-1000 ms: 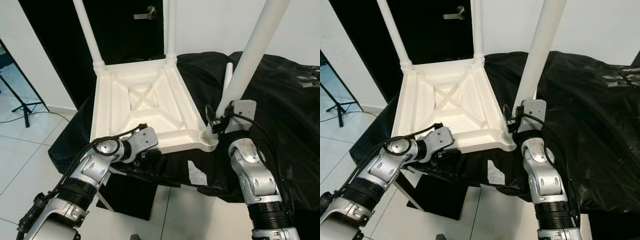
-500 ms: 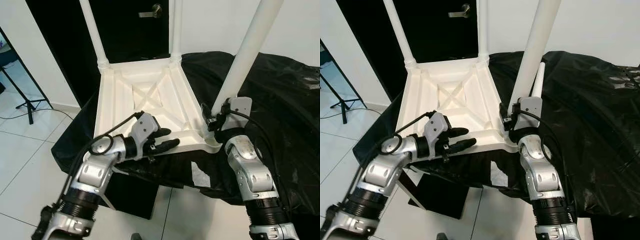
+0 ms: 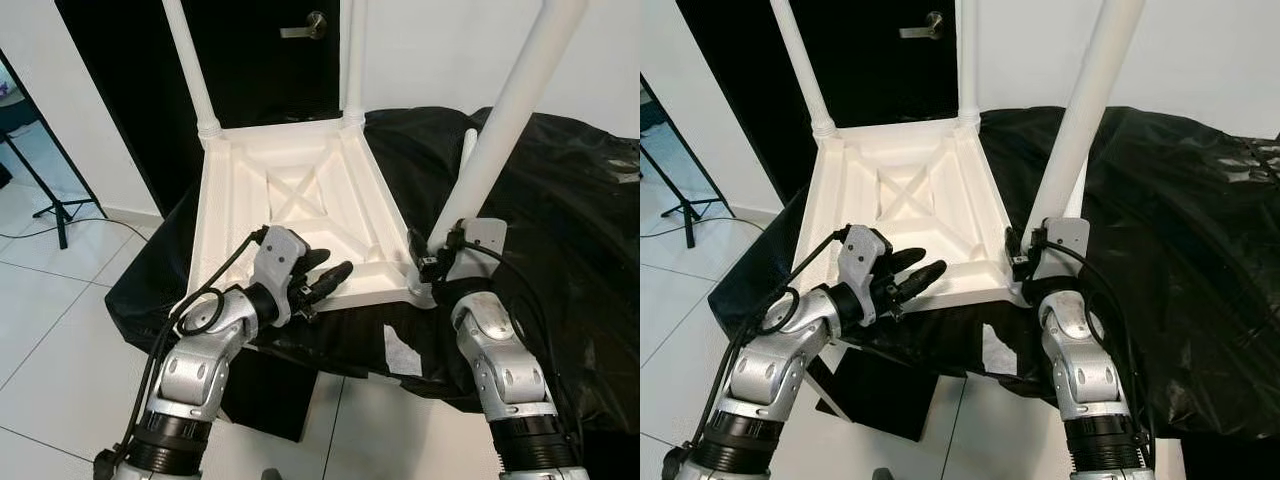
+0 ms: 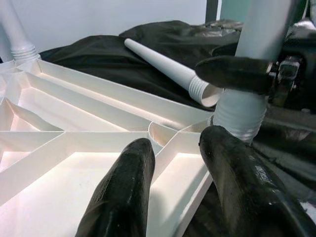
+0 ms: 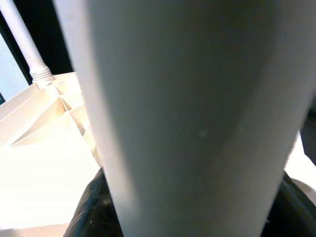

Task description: Building children table

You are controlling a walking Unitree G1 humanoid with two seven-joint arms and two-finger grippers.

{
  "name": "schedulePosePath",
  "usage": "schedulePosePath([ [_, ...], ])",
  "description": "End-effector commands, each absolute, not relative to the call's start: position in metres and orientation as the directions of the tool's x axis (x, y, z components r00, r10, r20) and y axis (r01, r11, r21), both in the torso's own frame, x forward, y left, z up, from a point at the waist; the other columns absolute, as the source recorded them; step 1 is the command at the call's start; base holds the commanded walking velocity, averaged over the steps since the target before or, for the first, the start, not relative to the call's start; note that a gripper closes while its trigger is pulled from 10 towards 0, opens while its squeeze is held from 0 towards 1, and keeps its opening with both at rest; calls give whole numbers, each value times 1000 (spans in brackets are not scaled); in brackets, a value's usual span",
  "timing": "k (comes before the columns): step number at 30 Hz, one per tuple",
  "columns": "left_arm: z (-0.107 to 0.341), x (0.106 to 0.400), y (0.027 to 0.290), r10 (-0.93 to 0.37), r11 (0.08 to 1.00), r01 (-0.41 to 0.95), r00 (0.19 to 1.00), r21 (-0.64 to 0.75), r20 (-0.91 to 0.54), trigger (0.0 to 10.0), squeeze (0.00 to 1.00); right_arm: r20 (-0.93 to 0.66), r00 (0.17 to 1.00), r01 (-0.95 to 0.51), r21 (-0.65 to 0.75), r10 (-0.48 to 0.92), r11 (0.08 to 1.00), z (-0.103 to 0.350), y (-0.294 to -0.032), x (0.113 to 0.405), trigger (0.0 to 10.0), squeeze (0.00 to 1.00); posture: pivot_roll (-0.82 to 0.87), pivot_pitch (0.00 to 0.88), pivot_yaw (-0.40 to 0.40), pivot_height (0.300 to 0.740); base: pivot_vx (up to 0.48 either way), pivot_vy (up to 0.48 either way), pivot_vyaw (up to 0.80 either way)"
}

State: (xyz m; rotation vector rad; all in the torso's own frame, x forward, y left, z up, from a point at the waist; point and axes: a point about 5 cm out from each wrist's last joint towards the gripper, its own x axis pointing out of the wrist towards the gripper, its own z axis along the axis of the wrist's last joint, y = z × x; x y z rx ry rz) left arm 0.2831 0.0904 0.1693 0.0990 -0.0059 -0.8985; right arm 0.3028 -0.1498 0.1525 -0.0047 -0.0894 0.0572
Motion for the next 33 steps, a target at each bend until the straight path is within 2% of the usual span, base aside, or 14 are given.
schedulePosePath([
  [1,168,282,92,-759,645,759,650,85,-41,10000,0,-12,1000,-23,13,23,1000,132,-157,303,10000,0,24,0,26,740,0,0,0],
  [13,169,272,81,-760,644,761,648,76,-54,10000,0,-66,998,-3,115,11,993,129,-161,318,10000,0,30,0,28,740,0,0,0],
  [16,169,271,80,-760,643,759,649,98,-44,10000,0,-74,997,-19,96,27,995,126,-159,316,10000,0,31,0,25,740,0,0,0],
  [22,170,272,80,-753,651,753,656,95,-44,10000,0,-38,989,-149,-130,145,980,124,-152,311,10000,0,27,0,26,740,0,0,0],
  [27,172,272,81,-750,655,750,660,96,-43,10000,0,-34,978,-210,-196,207,958,116,-150,305,10000,0,26,0,27,740,0,0,0],
  [33,173,273,82,-747,658,746,664,100,-42,10000,0,-24,968,-251,-212,251,945,109,-150,298,10000,0,28,0,30,740,0,0,0],
])
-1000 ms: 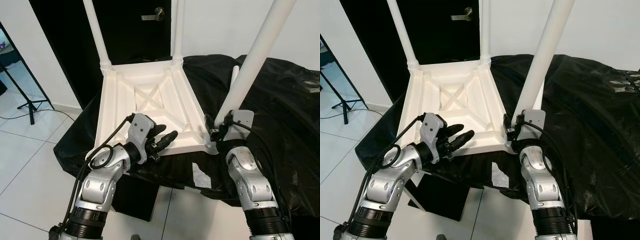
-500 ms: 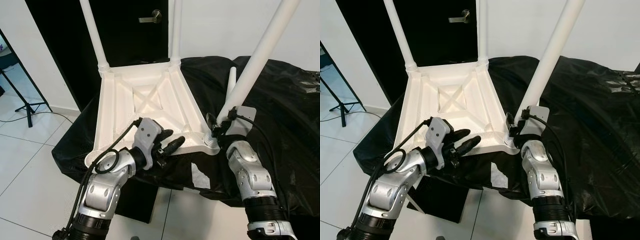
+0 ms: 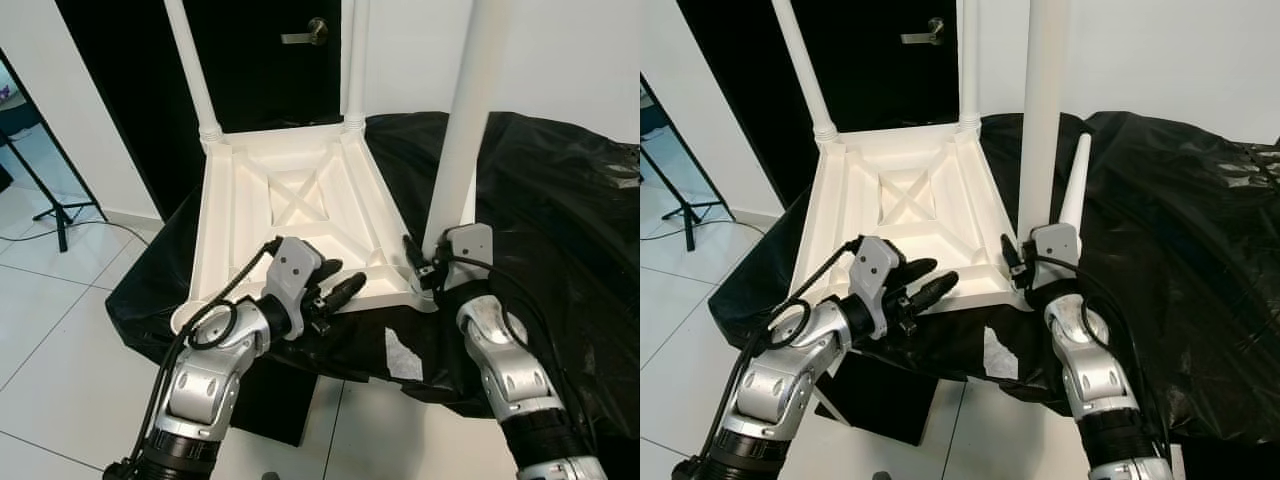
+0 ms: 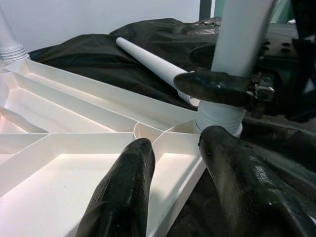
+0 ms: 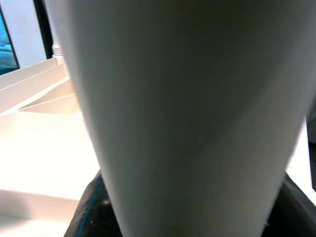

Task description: Building children table

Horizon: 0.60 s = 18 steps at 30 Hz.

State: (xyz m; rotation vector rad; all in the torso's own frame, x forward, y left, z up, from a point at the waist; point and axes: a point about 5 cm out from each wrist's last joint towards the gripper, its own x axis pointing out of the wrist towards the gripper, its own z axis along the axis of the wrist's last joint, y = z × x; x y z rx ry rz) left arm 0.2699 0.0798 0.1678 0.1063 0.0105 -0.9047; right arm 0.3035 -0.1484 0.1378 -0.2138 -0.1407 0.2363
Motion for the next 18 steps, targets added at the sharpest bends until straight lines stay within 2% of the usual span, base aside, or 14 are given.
schedulePosePath([
  [1,173,273,82,-747,657,747,663,99,-41,10000,0,-1,964,-262,-195,267,945,107,-150,295,10000,0,27,0,30,740,0,0,0],
  [7,172,271,80,-758,645,757,651,102,-43,10000,0,50,946,-309,-164,320,937,104,-145,289,10000,0,27,0,31,740,0,0,0],
  [9,172,271,80,-759,644,758,650,102,-43,10000,0,41,947,-309,-156,319,938,102,-145,289,10000,0,28,0,30,740,0,0,0],
  [11,173,271,80,-759,643,759,650,103,-43,10000,0,7,952,-305,-88,306,948,99,-145,291,10000,0,28,0,29,740,0,0,0],
  [15,173,272,80,-757,646,756,652,104,-42,10000,0,-3,954,-300,-69,301,951,99,-146,293,10000,0,29,0,25,740,0,0,0],
  [18,173,272,81,-751,653,750,659,105,-38,10000,0,-71,959,-277,-54,273,959,99,-154,302,10000,0,32,0,20,740,0,0,0],
])
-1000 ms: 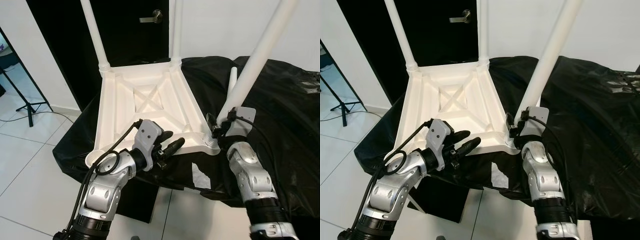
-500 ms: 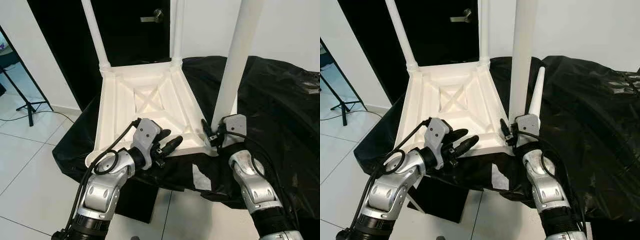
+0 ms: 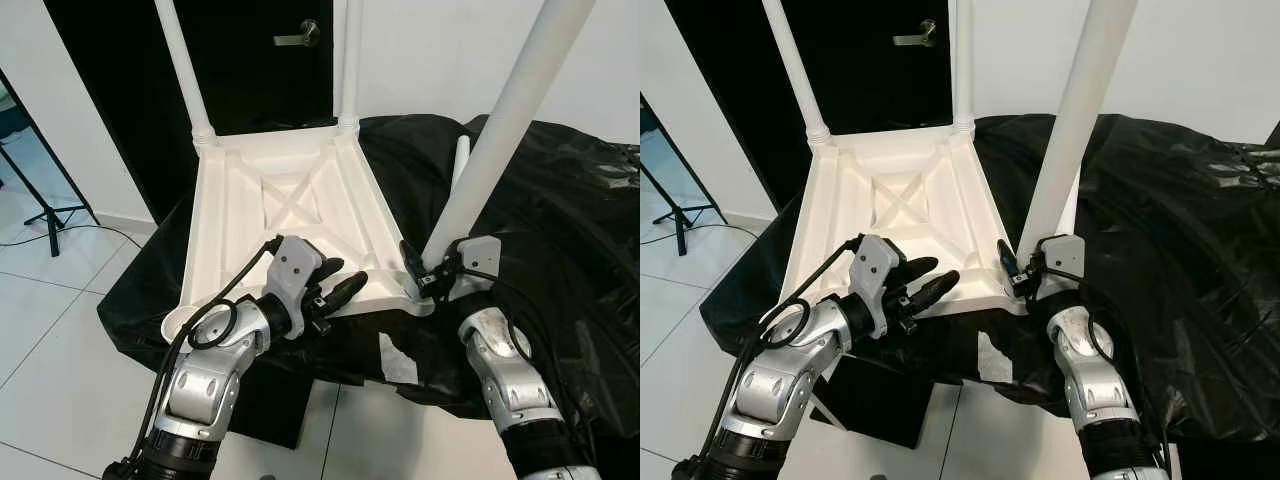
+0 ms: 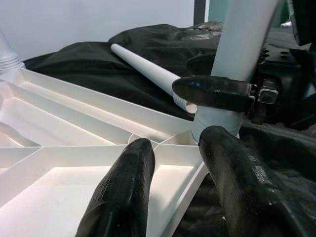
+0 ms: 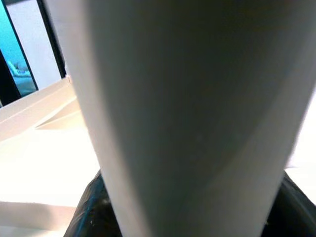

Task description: Building children table

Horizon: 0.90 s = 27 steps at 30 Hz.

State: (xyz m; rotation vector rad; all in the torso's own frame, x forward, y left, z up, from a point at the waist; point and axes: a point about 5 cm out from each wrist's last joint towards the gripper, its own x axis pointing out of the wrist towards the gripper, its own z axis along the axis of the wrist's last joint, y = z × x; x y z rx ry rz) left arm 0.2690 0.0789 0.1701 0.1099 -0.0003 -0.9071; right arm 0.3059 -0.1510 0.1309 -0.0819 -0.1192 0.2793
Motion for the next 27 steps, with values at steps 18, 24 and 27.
schedulePosePath([
  [18,175,272,79,-756,648,754,654,108,-32,10000,0,-123,942,-312,30,313,950,96,-157,305,10000,0,34,0,19,740,0,0,0],
  [24,176,272,78,-756,648,754,654,107,-31,10000,0,-62,947,-311,82,317,947,98,-165,302,10000,0,35,0,21,740,0,0,0],
  [27,176,272,79,-756,647,755,653,108,-31,10000,0,-78,951,-287,143,299,947,95,-167,302,10000,0,36,0,20,740,0,0,0],
])
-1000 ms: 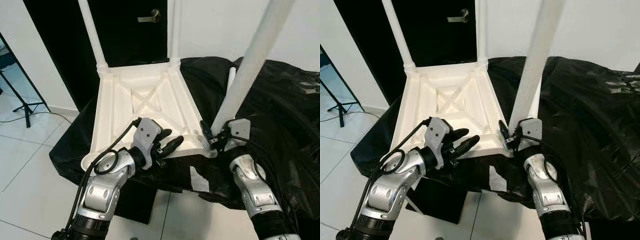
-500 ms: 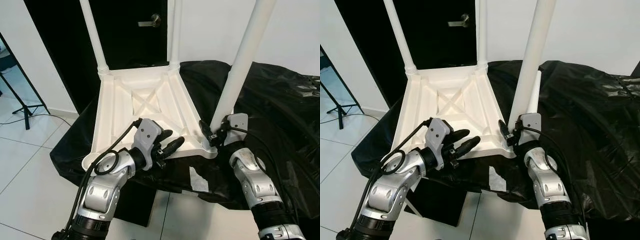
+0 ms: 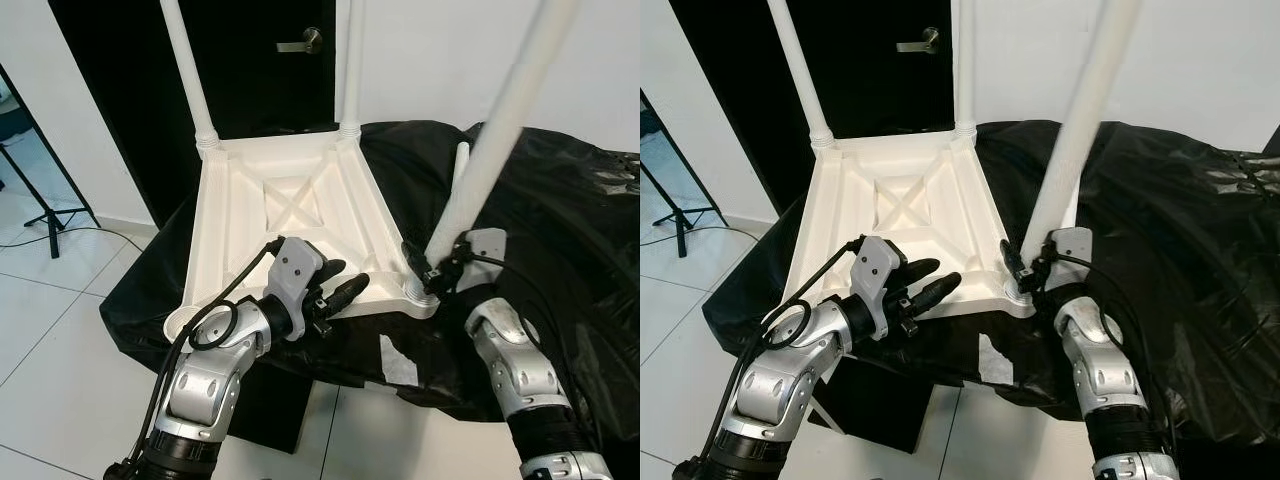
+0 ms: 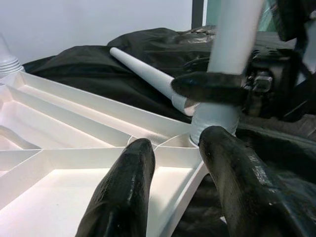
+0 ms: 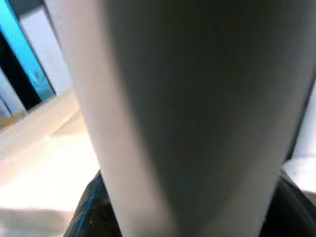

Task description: Building children table

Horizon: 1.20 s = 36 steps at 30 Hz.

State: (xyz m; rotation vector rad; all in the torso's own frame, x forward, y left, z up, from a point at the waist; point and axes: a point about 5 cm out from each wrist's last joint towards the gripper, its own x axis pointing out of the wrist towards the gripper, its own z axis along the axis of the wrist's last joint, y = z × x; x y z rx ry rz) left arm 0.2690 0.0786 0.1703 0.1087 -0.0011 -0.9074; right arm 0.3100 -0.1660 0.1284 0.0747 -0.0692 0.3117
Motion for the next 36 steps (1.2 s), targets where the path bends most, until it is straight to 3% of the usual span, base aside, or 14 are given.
schedulePosePath([
  [1,176,272,79,-756,647,755,653,108,-31,10000,0,-78,951,-287,143,299,947,95,-167,302,10000,0,36,0,20,740,0,0,0],
  [11,177,272,78,-758,645,756,651,107,-29,10000,0,-90,939,-326,79,333,942,92,-160,299,10000,0,36,0,21,740,0,0,0],
  [14,177,272,78,-757,647,755,653,108,-29,10000,0,-64,922,-385,-84,381,919,97,-154,297,10000,0,35,0,22,740,0,0,0],
  [16,177,272,78,-757,647,755,653,108,-29,10000,0,-64,922,-385,-84,381,919,97,-154,297,10000,0,35,0,22,740,0,0,0],
  [19,178,273,79,-755,650,752,656,108,-26,10000,0,-55,884,-466,-206,465,861,98,-146,290,10000,0,35,0,26,740,0,0,0],
  [36,180,273,79,-753,653,750,658,109,-19,10000,0,-116,837,-544,-72,535,836,95,-156,292,10000,0,35,0,18,740,0,0,0],
])
